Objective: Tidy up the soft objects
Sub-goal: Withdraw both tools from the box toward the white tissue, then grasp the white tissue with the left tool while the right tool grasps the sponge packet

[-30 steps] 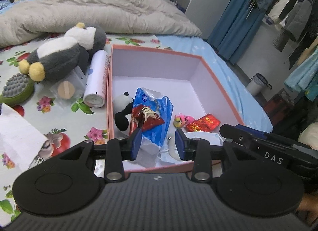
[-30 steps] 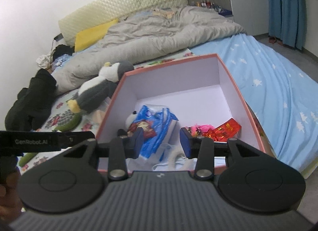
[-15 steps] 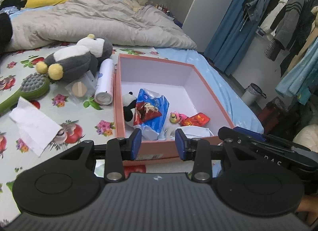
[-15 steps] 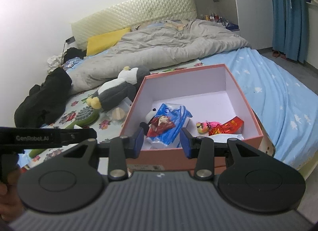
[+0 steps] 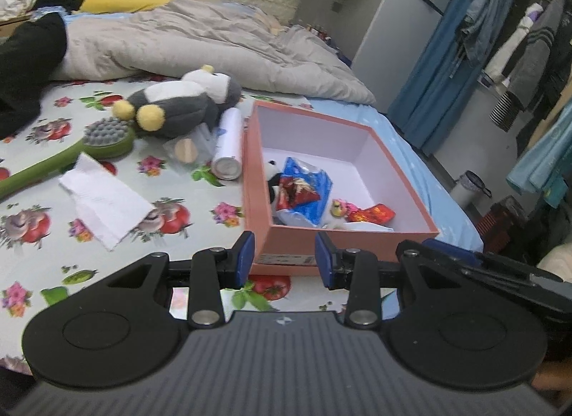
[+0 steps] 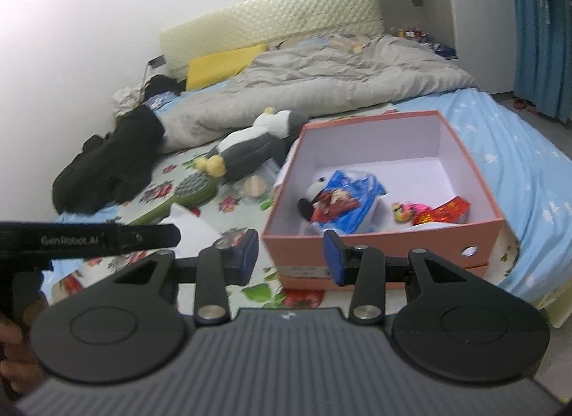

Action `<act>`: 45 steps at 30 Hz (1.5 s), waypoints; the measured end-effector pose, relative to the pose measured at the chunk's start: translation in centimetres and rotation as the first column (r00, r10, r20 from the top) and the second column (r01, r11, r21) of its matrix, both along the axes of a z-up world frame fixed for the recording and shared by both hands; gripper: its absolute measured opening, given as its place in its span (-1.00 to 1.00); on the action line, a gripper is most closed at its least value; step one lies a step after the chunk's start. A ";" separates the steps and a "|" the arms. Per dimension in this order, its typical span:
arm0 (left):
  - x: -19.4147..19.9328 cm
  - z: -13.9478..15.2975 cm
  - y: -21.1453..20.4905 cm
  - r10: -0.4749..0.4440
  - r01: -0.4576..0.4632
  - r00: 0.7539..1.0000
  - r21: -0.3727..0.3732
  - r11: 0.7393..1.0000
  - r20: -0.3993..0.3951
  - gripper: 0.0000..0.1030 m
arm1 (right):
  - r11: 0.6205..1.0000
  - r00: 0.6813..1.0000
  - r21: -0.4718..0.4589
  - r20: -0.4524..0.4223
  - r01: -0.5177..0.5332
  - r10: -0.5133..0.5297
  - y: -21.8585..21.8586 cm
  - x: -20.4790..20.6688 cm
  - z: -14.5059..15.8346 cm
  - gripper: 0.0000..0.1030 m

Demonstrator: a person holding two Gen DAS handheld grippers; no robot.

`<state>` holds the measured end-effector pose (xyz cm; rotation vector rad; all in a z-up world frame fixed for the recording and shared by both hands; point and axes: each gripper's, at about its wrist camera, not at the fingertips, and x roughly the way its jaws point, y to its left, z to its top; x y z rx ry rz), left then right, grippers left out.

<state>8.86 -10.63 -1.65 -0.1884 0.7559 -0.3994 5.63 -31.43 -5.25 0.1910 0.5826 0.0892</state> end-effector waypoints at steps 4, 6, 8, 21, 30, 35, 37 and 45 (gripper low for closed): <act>-1.0 -0.1 1.9 0.046 -0.046 0.999 -0.003 0.999 0.001 -0.17 | 0.999 0.999 0.005 -0.004 -0.046 0.046 1.7 0.1 -0.2 -0.16; -1.5 -0.2 2.9 0.069 -0.069 0.998 -0.003 0.998 0.001 -0.17 | 0.998 0.998 0.004 -0.003 -0.065 0.065 2.5 0.0 -0.3 -0.16; -1.9 -0.4 3.8 0.091 -0.091 0.996 -0.004 0.996 -0.001 -0.17 | 0.996 0.996 0.004 -0.003 -0.086 0.086 3.4 -0.2 -0.4 -0.16; -3.0 -3.1 9.2 0.206 -0.206 0.977 0.003 0.979 -0.053 -0.17 | 0.980 0.978 0.001 -0.060 -0.201 0.200 8.6 0.5 -2.0 -0.16; 0.6 -5.0 12.0 0.254 -0.256 0.962 -0.003 0.967 -0.099 -0.11 | 0.977 0.975 -0.027 -0.080 -0.210 0.208 10.5 4.3 -2.6 -0.16; 3.9 -6.9 13.8 0.280 -0.282 0.952 0.006 0.959 -0.125 -0.02 | 0.977 0.974 -0.042 -0.098 -0.207 0.202 11.8 7.2 -3.3 -0.16; 5.1 -7.7 14.6 0.294 -0.296 0.946 0.002 0.955 -0.140 0.05 | 0.977 0.973 -0.043 -0.107 -0.210 0.204 12.3 8.5 -3.6 -0.16; 11.1 -11.1 17.3 0.338 -0.340 0.925 0.018 0.940 -0.174 0.15 | 0.972 0.967 -0.066 -0.137 -0.227 0.216 14.6 15.3 -5.7 -0.16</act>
